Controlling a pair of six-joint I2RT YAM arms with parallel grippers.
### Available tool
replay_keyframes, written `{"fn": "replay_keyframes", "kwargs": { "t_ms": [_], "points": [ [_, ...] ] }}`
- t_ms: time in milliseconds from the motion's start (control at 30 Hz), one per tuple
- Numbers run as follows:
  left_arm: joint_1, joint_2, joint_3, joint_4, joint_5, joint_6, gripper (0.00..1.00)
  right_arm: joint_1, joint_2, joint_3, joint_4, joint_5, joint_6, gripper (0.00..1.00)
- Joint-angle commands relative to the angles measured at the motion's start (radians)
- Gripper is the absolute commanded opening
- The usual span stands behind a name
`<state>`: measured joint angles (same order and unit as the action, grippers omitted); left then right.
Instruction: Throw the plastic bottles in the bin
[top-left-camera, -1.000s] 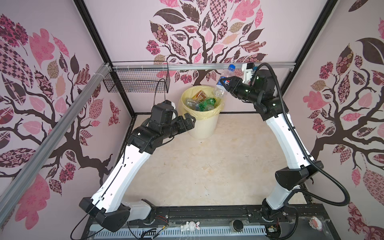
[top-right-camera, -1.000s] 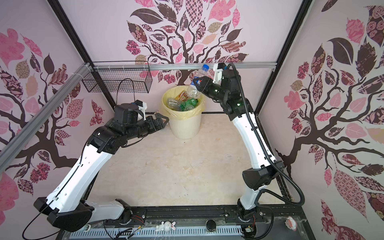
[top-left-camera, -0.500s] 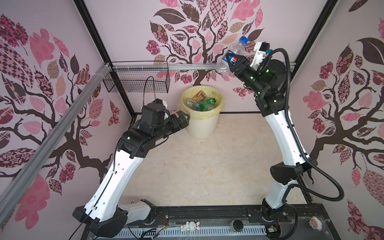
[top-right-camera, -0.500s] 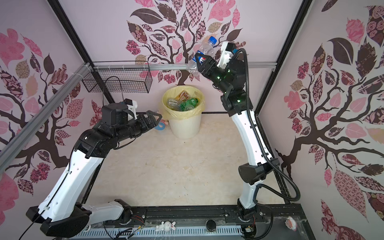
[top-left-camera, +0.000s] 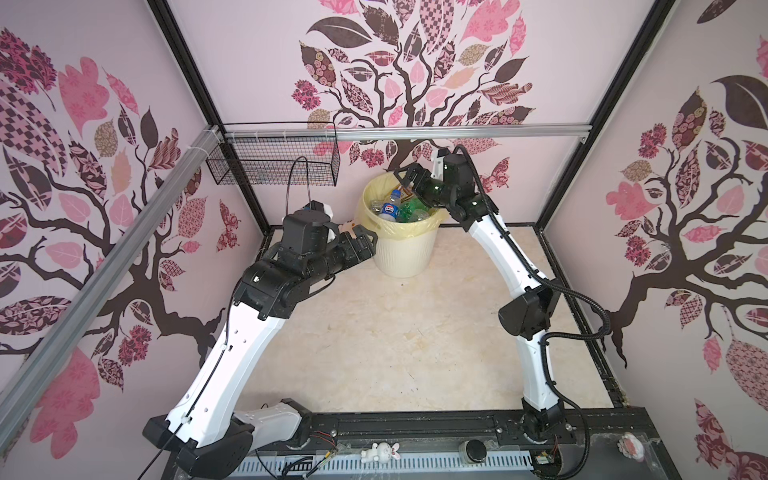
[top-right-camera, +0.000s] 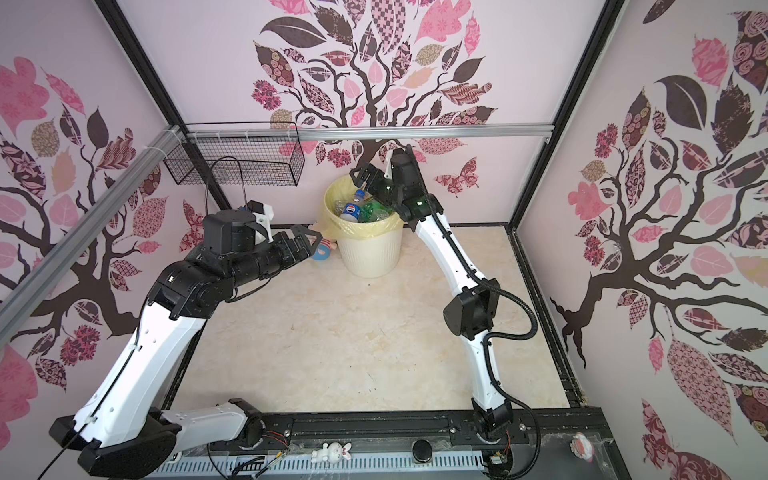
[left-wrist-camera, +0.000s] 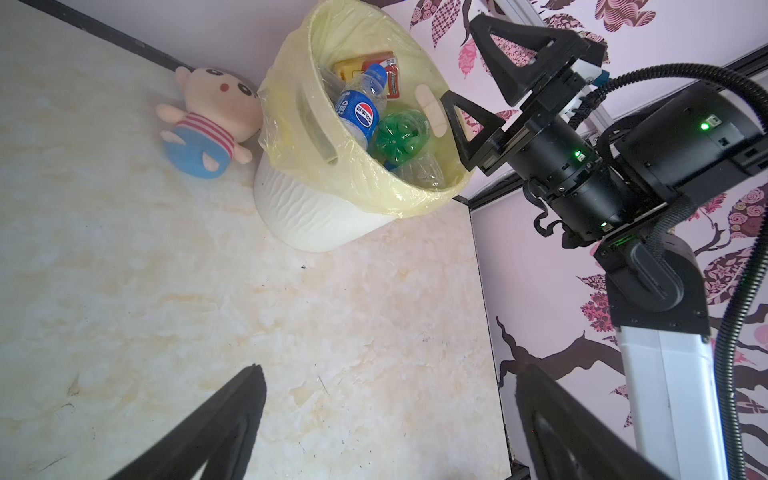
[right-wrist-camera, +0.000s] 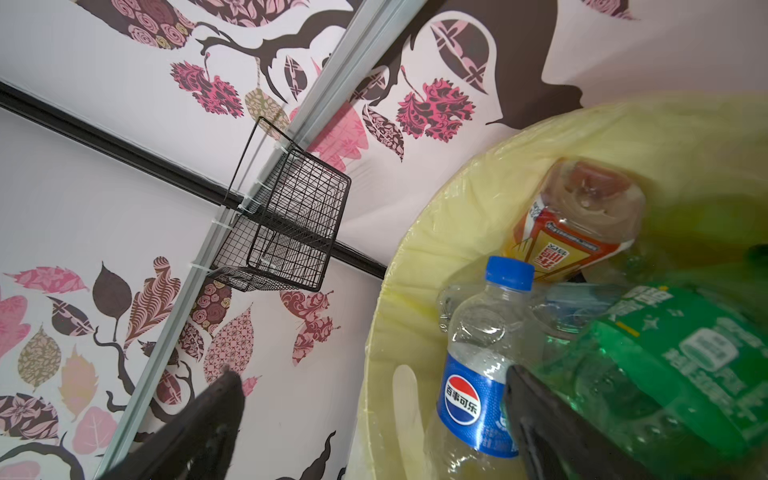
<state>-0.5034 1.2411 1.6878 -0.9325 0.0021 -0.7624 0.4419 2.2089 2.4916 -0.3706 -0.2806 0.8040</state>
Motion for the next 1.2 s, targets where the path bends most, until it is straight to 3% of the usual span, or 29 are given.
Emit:
{"fn": "replay_keyframes", "kwargs": {
  "t_ms": [0, 333, 633, 767, 900, 1033, 1167],
  "points": [
    [0.004, -0.009, -0.015, 0.0, -0.007, 0.012, 0.97, -0.006, -0.12, 0.019, 0.038, 0.012, -0.038, 1.0],
    [0.005, 0.014, -0.006, 0.008, -0.006, 0.003, 0.97, -0.036, -0.191, 0.015, -0.05, 0.016, -0.08, 1.0],
    [0.025, 0.094, 0.036, 0.085, -0.134, 0.036, 0.97, -0.129, -0.292, -0.077, -0.209, -0.006, -0.186, 1.0],
    [0.1, 0.114, 0.005, 0.133, -0.211, 0.026, 0.97, -0.164, -0.399, -0.245, -0.224, 0.055, -0.278, 1.0],
    [0.212, 0.096, -0.11, 0.187, -0.299, 0.047, 0.97, -0.192, -0.542, -0.481, -0.175, 0.189, -0.371, 1.0],
    [0.36, 0.059, -0.309, 0.299, -0.384, 0.096, 0.97, -0.235, -0.708, -0.758, -0.069, 0.284, -0.422, 1.0],
    [0.464, 0.045, -0.543, 0.449, -0.495, 0.272, 0.97, -0.296, -0.818, -1.007, 0.001, 0.335, -0.419, 1.0]
  ]
}}
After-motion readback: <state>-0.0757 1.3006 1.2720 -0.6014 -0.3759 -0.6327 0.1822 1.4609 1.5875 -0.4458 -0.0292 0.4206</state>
